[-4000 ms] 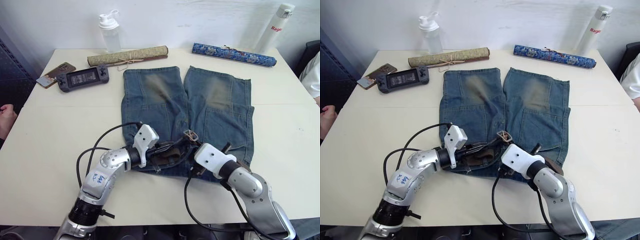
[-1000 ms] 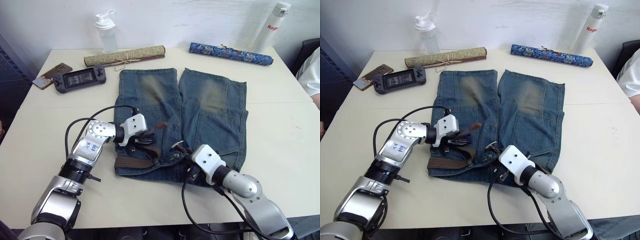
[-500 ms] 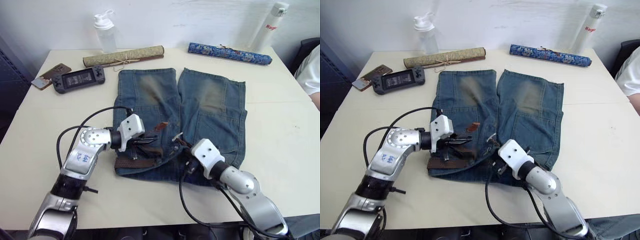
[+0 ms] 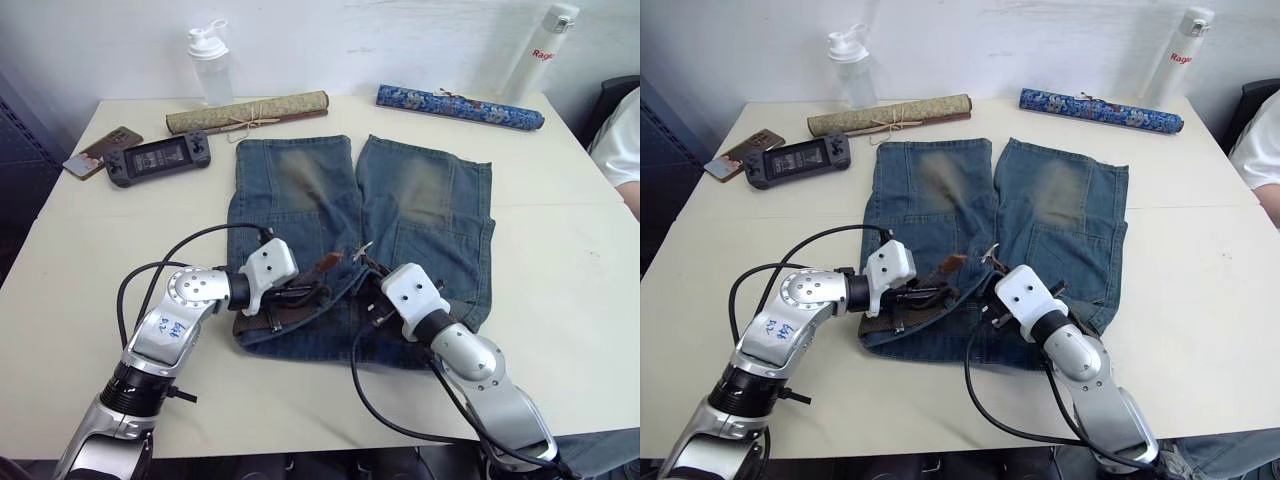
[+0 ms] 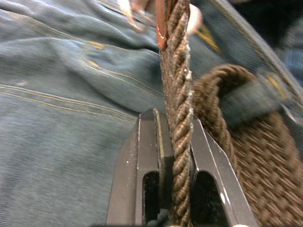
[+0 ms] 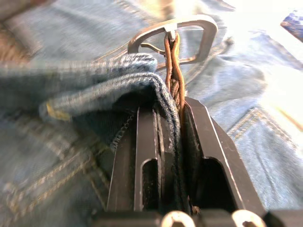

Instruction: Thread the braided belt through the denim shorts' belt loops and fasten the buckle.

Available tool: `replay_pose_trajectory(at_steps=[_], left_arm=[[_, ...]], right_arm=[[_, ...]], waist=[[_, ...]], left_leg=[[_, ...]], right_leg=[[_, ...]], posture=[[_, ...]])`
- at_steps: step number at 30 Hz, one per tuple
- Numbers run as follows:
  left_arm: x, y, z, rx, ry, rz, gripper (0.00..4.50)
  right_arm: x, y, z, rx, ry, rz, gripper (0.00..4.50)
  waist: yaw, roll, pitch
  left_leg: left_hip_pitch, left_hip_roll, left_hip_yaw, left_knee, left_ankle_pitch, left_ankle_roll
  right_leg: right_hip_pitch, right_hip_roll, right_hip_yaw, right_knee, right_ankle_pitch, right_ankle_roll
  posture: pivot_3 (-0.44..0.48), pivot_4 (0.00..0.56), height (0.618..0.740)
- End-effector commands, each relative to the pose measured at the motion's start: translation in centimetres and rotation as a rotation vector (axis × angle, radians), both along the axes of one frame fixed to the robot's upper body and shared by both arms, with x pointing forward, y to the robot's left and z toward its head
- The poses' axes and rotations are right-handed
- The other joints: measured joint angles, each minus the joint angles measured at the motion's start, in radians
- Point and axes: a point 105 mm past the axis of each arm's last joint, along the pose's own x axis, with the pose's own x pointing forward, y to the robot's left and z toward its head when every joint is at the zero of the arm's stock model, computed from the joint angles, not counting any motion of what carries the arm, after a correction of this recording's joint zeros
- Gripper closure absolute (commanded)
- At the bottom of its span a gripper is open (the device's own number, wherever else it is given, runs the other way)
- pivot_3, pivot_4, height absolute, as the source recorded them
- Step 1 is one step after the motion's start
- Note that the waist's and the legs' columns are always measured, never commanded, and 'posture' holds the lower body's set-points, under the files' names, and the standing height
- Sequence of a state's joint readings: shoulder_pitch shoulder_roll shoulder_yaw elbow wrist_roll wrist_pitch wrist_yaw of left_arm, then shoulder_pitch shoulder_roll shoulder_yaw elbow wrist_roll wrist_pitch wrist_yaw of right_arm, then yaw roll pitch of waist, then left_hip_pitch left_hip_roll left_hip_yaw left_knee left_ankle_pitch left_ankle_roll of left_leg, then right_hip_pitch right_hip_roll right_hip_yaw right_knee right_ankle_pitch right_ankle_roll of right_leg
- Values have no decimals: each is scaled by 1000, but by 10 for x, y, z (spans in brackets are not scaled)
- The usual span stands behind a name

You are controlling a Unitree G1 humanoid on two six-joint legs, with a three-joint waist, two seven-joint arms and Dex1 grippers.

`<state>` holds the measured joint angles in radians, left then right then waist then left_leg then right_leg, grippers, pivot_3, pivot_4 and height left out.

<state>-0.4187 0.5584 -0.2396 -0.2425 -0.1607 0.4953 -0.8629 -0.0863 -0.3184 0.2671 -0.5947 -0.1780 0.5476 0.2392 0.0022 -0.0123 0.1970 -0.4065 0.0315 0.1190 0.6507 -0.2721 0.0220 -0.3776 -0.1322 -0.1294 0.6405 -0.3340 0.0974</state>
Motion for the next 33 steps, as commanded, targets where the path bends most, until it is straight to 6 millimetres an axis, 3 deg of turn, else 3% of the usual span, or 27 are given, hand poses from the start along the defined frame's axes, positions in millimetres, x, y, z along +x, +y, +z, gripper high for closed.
replay_pose_trajectory(at_steps=[1,9,16,33], left_arm=[[-16,-11,-6,38,9,-73,4360],[-6,-15,-5,24,9,-21,4500],[10,-16,-1,-16,19,73,4500],[25,-13,4,-38,11,150,4500]], right_arm=[[3,-3,23,18,-103,-38,4481],[-10,16,29,-78,-200,111,4481],[-15,12,24,-132,-213,141,4481],[-20,10,14,-160,-172,190,4481]], waist=[[-1,0,0],[-1,0,0],[-2,0,0],[0,0,0]], left_leg=[[0,0,0,0,0,0],[0,0,0,0,0,0],[0,0,0,0,0,0],[0,0,0,0,0,0]], right_leg=[[0,0,0,0,0,0],[0,0,1,0,0,0],[0,0,0,0,-1,1],[0,0,0,1,-1,1]], posture=[[0,150,717],[0,150,717],[0,150,717],[0,150,717]])
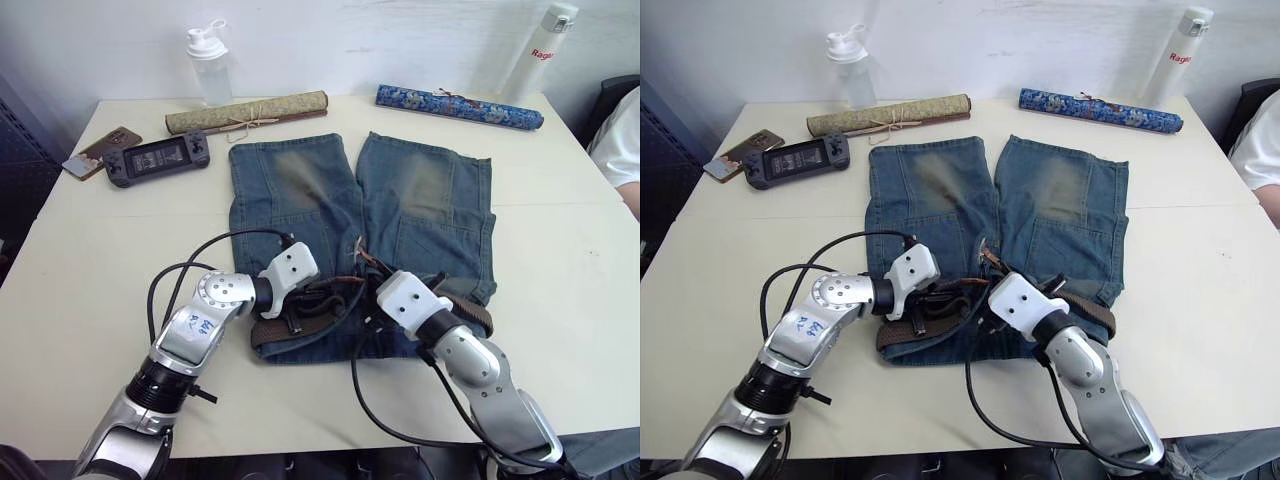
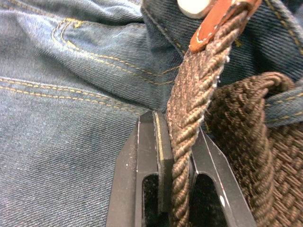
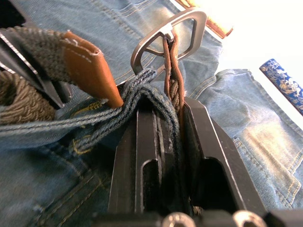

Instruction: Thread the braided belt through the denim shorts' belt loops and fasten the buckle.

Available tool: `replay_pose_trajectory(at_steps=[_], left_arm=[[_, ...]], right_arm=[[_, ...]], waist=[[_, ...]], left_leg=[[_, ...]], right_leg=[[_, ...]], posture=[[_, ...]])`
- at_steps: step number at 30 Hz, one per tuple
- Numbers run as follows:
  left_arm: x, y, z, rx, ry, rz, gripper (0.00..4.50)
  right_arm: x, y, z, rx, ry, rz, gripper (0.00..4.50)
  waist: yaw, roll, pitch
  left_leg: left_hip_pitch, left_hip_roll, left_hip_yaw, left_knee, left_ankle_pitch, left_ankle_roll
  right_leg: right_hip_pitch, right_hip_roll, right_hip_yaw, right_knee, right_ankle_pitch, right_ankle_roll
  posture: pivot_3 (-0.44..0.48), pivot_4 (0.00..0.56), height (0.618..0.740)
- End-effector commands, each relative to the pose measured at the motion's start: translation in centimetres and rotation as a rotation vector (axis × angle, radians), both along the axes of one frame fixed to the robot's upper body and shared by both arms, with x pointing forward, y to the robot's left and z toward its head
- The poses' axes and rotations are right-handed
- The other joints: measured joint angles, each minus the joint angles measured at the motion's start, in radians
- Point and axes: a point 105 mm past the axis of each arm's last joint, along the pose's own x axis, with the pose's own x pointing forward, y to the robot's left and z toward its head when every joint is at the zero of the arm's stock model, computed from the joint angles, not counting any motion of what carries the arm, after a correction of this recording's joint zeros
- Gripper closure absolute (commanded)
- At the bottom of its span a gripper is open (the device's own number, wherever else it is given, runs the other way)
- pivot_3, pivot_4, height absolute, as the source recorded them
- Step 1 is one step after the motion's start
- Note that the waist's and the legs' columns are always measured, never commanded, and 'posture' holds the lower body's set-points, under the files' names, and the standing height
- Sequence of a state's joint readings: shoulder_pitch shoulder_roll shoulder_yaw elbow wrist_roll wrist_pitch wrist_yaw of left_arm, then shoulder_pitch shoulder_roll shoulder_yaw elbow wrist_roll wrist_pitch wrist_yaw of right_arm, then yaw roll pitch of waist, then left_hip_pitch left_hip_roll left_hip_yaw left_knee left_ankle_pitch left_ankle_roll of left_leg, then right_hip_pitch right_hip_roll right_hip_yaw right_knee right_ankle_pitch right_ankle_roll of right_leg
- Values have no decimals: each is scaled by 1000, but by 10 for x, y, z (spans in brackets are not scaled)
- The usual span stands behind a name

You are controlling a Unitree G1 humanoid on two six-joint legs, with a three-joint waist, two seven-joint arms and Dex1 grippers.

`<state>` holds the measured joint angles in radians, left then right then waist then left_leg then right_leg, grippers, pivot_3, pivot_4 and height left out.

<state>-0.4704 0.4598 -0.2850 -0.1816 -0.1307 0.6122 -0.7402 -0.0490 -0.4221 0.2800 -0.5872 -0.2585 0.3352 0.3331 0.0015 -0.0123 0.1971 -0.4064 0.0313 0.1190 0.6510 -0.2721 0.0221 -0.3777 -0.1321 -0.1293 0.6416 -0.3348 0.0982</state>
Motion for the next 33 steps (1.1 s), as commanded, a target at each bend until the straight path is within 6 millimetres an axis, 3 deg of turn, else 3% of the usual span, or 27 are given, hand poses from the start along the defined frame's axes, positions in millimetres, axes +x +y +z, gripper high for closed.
replay_pose_trajectory(at_steps=[1,24,33], left_arm=[[10,5,16,-15,-55,43,4500],[21,12,20,-57,-57,133,4500],[1,-11,17,-106,-46,59,4500]], right_arm=[[-8,5,9,1,-45,54,4481],[-18,5,-5,-49,3,122,4481],[-14,2,-7,-4,48,80,4481]], waist=[[0,0,0],[0,0,0],[1,0,0]], left_leg=[[0,0,0,0,0,0],[0,0,0,0,0,0],[0,0,0,0,0,0]], right_leg=[[0,0,0,0,0,0],[0,0,0,0,0,0],[0,0,0,1,0,0]], posture=[[0,150,717],[0,150,717],[0,150,717]])
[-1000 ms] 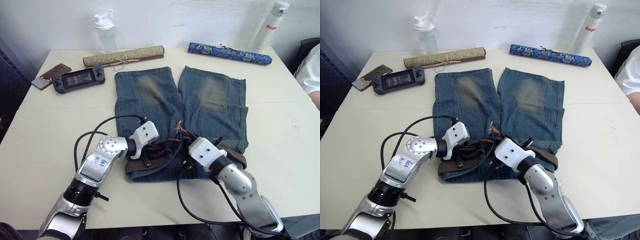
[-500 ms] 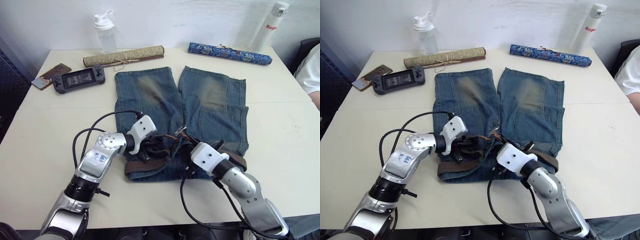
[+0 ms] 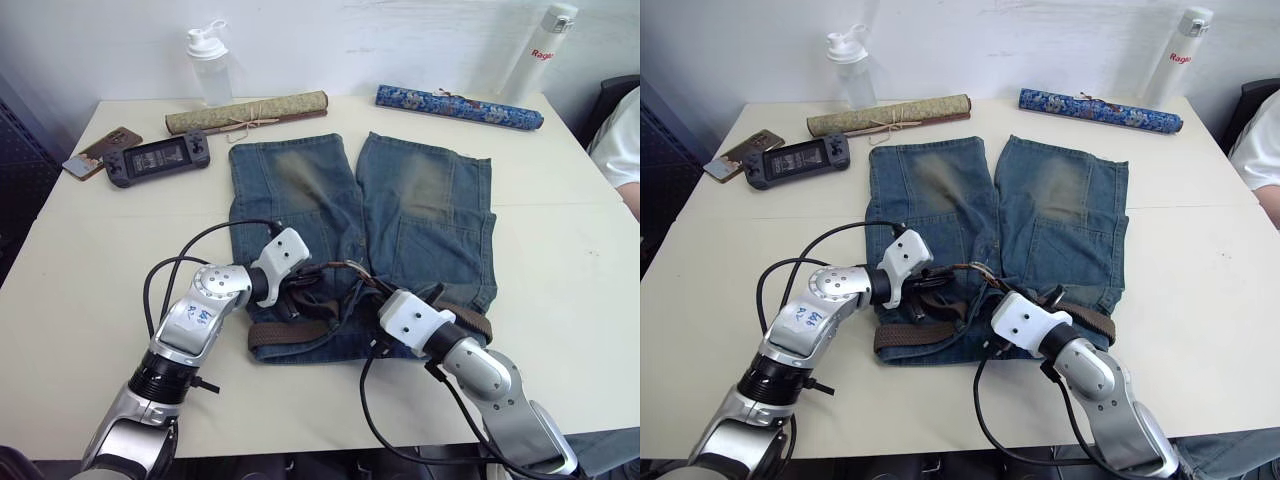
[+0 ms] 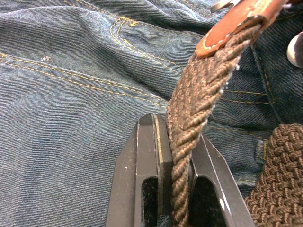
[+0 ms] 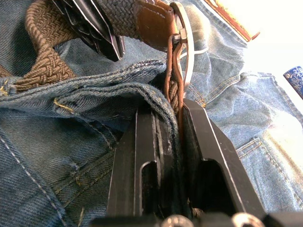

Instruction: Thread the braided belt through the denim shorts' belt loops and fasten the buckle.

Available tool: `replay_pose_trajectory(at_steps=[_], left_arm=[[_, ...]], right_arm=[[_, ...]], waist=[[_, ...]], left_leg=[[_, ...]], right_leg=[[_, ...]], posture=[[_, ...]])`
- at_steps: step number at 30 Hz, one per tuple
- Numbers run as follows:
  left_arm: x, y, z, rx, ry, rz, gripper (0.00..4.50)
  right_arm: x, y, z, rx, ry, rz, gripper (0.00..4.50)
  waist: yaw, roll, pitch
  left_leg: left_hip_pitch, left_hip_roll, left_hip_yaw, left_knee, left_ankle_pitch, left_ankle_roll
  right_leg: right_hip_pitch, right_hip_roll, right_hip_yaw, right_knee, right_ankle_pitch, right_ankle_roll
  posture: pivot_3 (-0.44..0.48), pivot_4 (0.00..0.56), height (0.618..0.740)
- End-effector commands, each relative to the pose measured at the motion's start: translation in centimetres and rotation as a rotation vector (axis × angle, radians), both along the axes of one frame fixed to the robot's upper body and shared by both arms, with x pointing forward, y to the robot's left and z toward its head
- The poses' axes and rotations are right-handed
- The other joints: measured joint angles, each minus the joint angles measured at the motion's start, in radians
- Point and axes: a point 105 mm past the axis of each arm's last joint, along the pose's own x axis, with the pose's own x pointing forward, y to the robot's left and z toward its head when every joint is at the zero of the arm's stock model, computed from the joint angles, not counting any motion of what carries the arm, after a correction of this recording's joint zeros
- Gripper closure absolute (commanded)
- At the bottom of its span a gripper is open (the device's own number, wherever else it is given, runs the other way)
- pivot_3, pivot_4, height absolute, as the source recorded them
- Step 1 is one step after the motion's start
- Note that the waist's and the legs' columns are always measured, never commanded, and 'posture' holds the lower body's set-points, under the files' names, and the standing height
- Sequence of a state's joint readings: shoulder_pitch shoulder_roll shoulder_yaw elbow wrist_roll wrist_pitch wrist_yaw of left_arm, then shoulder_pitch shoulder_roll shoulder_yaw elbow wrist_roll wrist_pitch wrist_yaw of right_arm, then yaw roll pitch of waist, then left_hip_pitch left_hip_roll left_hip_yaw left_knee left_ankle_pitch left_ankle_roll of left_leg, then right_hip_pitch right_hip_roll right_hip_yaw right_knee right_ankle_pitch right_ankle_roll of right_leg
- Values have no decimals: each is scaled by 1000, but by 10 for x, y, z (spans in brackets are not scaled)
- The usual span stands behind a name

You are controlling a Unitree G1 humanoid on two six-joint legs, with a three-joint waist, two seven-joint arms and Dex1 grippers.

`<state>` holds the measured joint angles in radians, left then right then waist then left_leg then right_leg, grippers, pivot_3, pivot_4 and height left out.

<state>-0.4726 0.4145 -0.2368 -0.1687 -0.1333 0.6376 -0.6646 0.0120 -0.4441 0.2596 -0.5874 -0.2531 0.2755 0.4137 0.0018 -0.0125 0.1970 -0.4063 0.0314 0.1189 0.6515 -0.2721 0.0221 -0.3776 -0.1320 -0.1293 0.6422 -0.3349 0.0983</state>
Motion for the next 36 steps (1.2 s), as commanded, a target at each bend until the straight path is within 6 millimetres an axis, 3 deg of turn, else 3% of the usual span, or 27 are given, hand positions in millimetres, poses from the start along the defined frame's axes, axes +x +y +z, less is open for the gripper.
replay_pose_trajectory(at_steps=[1,13,24,30,36], left_arm=[[-14,-19,11,-61,-32,-48,4500],[-14,-50,26,-239,20,49,4500],[-28,-79,32,-231,9,-74,4500],[-25,-75,36,-148,-23,-55,4500],[-11,-57,26,-133,31,84,4500]], right_arm=[[-2,4,6,35,11,12,4481],[3,6,-11,-52,98,-9,4481],[17,10,-21,-268,61,-34,4481],[29,-3,-14,-328,-13,-129,4481],[25,2,-11,-312,-35,-101,4481]], waist=[[1,0,0],[22,-1,0],[24,-1,0],[23,-1,0],[22,-1,0]], left_leg=[[0,0,0,0,0,0],[0,0,-1,2,0,0],[0,-1,-1,3,0,0],[0,-1,-1,3,0,0],[0,0,-1,3,0,0]], right_leg=[[0,0,0,0,0,0],[1,-1,0,1,0,0],[1,-1,0,1,0,0],[1,-1,-1,1,0,0],[1,-1,-1,1,0,0]], posture=[[0,150,717],[0,150,717],[0,150,717],[0,150,717],[0,150,717]])
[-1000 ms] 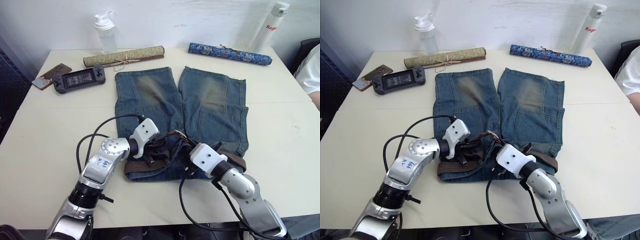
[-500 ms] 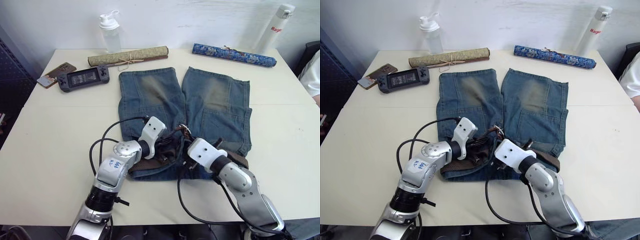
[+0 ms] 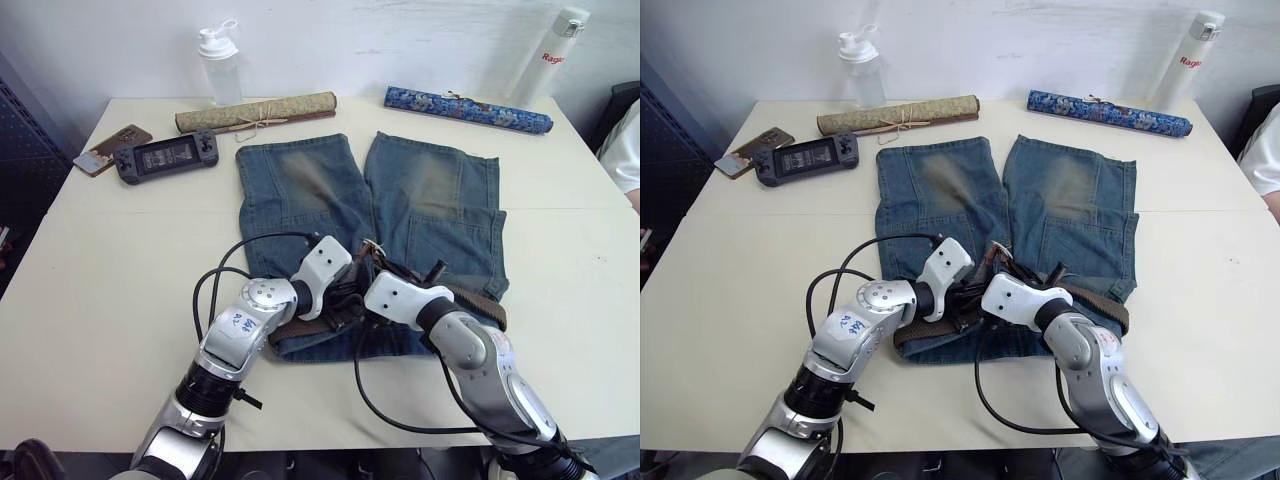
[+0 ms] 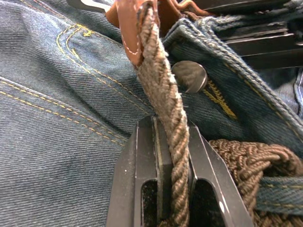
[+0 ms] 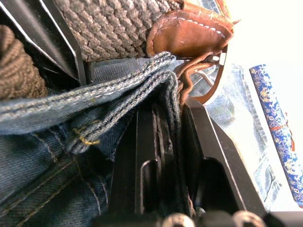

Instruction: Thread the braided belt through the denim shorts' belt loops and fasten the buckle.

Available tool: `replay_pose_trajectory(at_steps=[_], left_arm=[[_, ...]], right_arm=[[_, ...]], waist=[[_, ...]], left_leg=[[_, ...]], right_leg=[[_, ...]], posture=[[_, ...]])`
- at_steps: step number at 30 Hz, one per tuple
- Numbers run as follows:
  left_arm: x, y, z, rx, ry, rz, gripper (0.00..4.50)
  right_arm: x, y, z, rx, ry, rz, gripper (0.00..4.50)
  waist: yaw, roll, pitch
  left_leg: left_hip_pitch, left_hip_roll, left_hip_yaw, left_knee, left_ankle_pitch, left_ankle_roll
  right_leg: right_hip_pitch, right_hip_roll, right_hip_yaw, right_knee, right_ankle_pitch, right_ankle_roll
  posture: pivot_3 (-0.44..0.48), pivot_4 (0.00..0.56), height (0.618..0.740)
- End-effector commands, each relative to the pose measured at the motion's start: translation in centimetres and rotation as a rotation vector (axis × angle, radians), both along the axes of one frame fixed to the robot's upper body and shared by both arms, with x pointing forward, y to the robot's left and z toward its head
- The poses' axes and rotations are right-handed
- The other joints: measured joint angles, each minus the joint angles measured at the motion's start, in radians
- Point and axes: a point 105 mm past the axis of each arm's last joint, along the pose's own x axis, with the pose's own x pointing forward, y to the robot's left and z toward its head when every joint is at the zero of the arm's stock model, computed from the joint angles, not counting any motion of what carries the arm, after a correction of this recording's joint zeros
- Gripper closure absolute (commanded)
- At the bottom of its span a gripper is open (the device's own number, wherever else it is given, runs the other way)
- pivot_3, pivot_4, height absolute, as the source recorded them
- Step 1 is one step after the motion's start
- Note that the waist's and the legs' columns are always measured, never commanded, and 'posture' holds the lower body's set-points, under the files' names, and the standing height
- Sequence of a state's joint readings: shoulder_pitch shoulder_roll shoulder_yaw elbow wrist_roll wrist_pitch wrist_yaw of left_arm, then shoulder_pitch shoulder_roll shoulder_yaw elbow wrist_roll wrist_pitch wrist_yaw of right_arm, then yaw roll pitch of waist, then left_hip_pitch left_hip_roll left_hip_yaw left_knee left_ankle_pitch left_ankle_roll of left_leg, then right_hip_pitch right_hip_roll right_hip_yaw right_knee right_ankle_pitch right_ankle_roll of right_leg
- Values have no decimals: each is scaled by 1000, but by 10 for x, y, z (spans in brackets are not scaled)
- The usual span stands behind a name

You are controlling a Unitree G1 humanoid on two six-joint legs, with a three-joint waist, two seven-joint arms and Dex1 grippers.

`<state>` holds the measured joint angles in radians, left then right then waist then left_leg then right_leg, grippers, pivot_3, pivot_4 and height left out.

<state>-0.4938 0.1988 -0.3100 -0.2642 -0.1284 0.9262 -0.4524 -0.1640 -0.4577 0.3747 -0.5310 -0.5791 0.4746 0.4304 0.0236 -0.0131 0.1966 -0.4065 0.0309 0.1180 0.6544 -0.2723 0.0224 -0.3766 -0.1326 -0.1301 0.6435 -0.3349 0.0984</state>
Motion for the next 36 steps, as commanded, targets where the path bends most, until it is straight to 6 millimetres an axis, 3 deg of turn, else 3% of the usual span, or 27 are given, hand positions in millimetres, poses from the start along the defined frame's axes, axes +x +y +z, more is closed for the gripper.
replay_pose_trajectory(at_steps=[1,9,15,36], left_arm=[[2,-3,27,-56,-90,18,4500],[8,9,14,-50,-48,78,4500],[-8,6,7,-27,-45,-11,4500],[-11,15,-12,6,50,11,4500]], right_arm=[[-7,7,-13,-9,48,39,4481],[-13,9,-18,-23,46,67,4481],[-5,0,-9,78,33,-25,4481],[1,-3,10,247,2,-98,4481]], waist=[[-1,0,0],[-1,0,0],[-3,0,0],[-3,0,0]], left_leg=[[0,0,0,0,0,0],[0,0,0,0,0,0],[0,1,0,-1,0,0],[0,0,0,-1,0,0]], right_leg=[[0,0,0,0,0,0],[0,0,0,0,0,0],[0,0,1,0,0,0],[0,0,1,0,0,0]], posture=[[0,150,717],[0,150,717],[0,150,717],[0,150,717]])
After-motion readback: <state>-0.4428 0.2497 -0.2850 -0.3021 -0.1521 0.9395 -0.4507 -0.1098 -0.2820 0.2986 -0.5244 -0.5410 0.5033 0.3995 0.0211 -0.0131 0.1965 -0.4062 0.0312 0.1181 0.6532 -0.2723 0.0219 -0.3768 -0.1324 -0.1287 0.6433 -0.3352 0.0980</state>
